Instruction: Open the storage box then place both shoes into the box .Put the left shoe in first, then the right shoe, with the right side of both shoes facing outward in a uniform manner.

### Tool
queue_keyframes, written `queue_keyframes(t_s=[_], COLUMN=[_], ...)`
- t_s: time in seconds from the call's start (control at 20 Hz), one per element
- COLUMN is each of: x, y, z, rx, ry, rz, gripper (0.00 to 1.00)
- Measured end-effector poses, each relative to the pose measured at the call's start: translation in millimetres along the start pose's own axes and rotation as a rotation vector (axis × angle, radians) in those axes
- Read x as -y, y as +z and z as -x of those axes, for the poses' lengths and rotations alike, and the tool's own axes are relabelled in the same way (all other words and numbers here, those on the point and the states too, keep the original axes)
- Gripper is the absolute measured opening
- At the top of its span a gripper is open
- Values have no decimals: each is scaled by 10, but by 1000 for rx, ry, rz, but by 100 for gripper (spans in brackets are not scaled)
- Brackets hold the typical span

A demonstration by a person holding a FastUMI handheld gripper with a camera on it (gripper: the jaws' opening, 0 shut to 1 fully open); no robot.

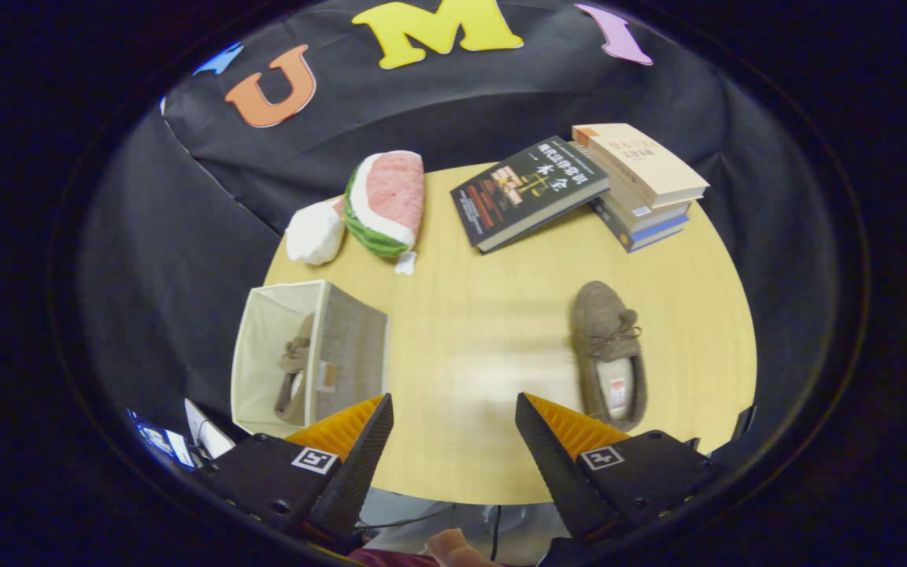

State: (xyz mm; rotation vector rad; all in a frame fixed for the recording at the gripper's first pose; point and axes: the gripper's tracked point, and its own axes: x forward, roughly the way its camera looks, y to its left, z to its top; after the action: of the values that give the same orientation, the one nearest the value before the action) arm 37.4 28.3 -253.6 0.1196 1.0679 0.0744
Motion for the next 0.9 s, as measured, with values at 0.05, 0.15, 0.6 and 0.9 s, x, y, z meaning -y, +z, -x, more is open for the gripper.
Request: queue_keyframes(t_s=[0.05, 0.15, 0.6, 0.9], x=[195, 570, 2129, 2224], y=[38, 2, -168, -350], z=[-60, -96, -384, -644], rx=[-2, -15, -60, -110], ry=[-10, -29, -141, -66], rz=[-3, -20, 11, -5], gripper=[96, 96, 95, 90])
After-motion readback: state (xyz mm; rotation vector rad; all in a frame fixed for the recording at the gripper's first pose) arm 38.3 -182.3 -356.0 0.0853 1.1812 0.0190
